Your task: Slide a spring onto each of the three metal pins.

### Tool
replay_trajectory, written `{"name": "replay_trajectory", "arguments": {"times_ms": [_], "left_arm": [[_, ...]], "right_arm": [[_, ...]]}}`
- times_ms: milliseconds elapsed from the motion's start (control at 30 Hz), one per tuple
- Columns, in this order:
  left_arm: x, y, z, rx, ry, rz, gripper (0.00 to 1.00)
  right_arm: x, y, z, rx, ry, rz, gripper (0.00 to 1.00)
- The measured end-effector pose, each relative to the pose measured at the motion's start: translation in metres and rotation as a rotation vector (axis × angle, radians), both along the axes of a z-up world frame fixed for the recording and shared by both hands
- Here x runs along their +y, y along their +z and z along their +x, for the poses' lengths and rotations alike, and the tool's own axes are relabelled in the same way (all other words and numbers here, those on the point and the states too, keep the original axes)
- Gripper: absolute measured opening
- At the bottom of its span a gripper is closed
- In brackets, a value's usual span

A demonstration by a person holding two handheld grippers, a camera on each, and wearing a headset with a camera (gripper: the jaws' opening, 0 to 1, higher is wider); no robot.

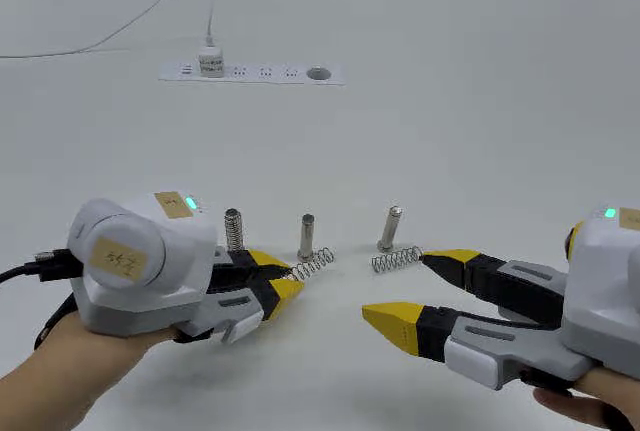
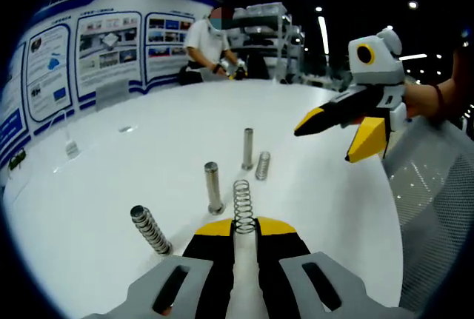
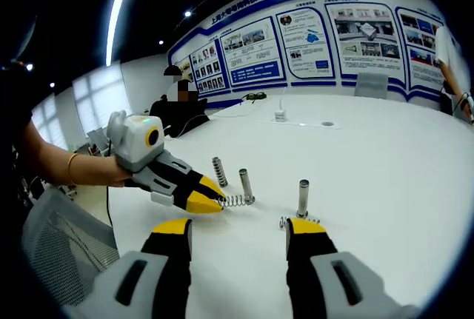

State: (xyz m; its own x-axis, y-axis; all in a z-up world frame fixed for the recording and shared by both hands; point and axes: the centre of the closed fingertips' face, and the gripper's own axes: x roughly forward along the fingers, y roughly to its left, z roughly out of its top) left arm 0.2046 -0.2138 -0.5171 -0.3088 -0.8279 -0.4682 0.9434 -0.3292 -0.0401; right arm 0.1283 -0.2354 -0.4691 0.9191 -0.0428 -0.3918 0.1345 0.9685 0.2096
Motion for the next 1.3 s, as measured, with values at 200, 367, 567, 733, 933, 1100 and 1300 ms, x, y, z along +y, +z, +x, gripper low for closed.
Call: {"name": "replay_trajectory", "arguments": {"times_ms": [200,367,567,733,933,1100,1300], "left_arm": [[0.007,0.014,-0.008,0.04,0.0,-0.043,0.1],[0.013,0.02,-0.013,0.058,-0.008,-0.071,0.1],[0.018,0.035,-0.019,0.14,-0.004,-0.129,0.1],[0.021,0.045,-0.02,0.175,-0.003,-0.161,0.1],[0.023,0.059,-0.022,0.223,-0.003,-0.205,0.1],[0.024,0.065,-0.027,0.246,-0.018,-0.23,0.1],[0.024,0.071,-0.031,0.267,-0.028,-0.262,0.1]], "right_arm": [[0.001,0.01,0.004,-0.04,-0.004,0.024,0.52],[0.002,0.011,0.009,-0.057,-0.021,0.062,0.48],[0.005,0.018,0.016,-0.101,-0.033,0.116,0.44],[0.006,0.027,0.025,-0.157,-0.054,0.196,0.4],[0.008,0.035,0.035,-0.192,-0.054,0.249,0.36],[0.012,0.039,0.041,-0.217,-0.05,0.299,0.33],[0.017,0.039,0.044,-0.221,-0.046,0.356,0.29]]}}
